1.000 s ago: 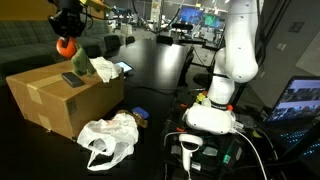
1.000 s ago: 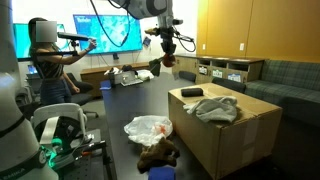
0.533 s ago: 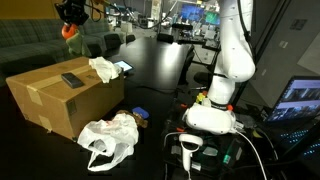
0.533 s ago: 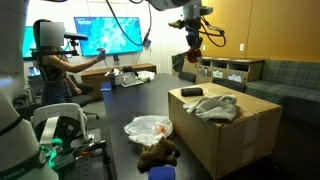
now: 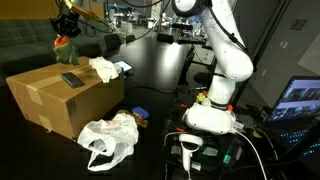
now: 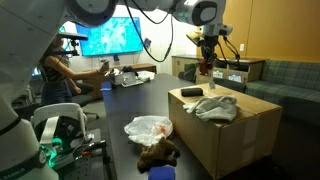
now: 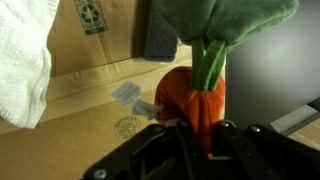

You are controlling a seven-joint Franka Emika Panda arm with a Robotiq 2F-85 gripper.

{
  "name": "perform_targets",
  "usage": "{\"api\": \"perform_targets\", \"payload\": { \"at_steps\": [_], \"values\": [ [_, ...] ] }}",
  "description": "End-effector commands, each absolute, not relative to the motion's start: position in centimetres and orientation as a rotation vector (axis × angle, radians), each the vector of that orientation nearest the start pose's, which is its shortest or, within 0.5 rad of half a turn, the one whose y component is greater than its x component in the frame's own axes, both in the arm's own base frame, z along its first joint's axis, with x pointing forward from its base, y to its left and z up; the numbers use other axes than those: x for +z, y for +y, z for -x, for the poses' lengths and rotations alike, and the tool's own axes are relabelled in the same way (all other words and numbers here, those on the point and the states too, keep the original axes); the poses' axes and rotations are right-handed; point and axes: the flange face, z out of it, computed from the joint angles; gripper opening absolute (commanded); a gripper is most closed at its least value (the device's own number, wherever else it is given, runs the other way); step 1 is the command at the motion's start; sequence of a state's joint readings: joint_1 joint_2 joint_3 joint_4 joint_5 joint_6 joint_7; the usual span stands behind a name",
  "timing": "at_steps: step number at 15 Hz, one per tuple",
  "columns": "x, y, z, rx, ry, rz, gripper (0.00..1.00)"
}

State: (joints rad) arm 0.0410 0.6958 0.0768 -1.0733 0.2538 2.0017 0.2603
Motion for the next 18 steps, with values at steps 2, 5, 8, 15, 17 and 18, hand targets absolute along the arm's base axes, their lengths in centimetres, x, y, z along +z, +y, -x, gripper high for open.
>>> {"api": "perform_targets", "payload": {
  "at_steps": [2, 5, 8, 15, 17, 18],
  "values": [
    [41.7, 7.0, -80.0, -0.244, 0.461, 2.719, 0.1],
    [39.4, 5.4, -81.2, -0.244, 0.574, 2.702, 0.1],
    [38.2, 2.9, -82.0, -0.243, 0.724, 2.653, 0.1],
    [37.0, -2.3, -82.4, -0.24, 0.98, 2.555, 0.36],
    [36.5, -2.3, -82.4, -0.223, 0.992, 2.563, 0.49],
    [36.3, -2.1, -82.4, -0.212, 0.989, 2.567, 0.56]
  ]
}}
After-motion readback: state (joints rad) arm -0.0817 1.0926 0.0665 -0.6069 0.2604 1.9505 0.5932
